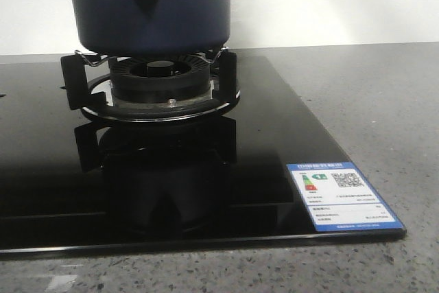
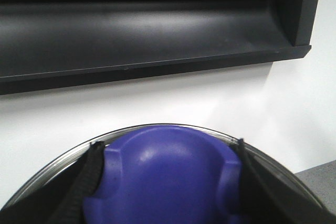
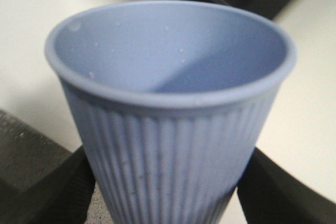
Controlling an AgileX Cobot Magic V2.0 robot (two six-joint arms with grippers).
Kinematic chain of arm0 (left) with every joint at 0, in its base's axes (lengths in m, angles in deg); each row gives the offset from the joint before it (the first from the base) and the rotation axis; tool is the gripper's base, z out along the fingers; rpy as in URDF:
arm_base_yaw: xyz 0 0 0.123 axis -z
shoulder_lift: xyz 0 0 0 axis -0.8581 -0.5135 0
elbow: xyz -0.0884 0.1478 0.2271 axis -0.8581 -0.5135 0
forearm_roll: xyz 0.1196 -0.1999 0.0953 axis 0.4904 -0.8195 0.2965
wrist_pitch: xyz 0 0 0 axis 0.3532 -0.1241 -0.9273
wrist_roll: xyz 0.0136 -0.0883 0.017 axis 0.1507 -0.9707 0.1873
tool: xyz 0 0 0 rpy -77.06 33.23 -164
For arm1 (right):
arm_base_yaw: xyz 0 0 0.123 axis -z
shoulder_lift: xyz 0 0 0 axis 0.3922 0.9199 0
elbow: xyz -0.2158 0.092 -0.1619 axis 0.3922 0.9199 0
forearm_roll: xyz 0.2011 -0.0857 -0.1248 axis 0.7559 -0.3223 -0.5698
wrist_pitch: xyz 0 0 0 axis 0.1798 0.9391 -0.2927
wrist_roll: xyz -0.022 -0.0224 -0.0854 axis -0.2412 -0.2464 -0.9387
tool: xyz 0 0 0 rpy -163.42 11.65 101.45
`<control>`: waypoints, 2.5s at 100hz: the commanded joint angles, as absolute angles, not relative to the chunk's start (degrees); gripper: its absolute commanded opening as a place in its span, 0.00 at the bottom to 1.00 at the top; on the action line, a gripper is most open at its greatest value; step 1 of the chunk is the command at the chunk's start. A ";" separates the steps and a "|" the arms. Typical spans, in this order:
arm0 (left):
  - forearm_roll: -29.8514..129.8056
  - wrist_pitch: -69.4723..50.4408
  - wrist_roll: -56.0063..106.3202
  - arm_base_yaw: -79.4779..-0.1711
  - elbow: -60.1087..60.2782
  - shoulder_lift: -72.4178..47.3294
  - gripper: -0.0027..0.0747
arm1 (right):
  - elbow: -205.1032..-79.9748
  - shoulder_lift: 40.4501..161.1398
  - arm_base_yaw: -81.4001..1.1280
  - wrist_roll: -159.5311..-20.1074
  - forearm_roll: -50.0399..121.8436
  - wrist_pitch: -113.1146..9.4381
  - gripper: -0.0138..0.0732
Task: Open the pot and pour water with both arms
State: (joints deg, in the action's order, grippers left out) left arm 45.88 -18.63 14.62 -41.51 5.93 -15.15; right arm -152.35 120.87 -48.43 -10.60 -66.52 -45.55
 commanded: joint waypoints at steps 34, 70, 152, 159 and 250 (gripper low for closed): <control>45.65 -24.17 14.57 -41.67 8.05 -13.77 0.47 | -142.97 113.16 -22.02 8.90 -60.93 -74.90 0.52; 45.65 -24.17 14.57 -41.67 8.05 -13.77 0.47 | -130.37 114.57 -5.26 -1.56 -52.32 -95.52 0.52; 45.57 -24.17 14.57 -41.46 8.05 -13.77 0.47 | -128.02 138.12 -5.08 -33.23 -31.98 -115.01 0.52; 45.57 -24.17 14.57 -41.46 8.05 -13.77 0.47 | -128.02 138.10 -5.08 -33.23 -31.94 -115.01 0.52; 45.57 -24.17 14.57 -41.46 8.05 -13.77 0.47 | -125.98 126.53 -5.08 -22.23 -42.90 -101.58 0.90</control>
State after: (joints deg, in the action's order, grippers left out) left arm 45.88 -18.63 14.62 -41.51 5.93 -15.15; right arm -125.85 131.13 -5.36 -23.33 -43.13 -101.33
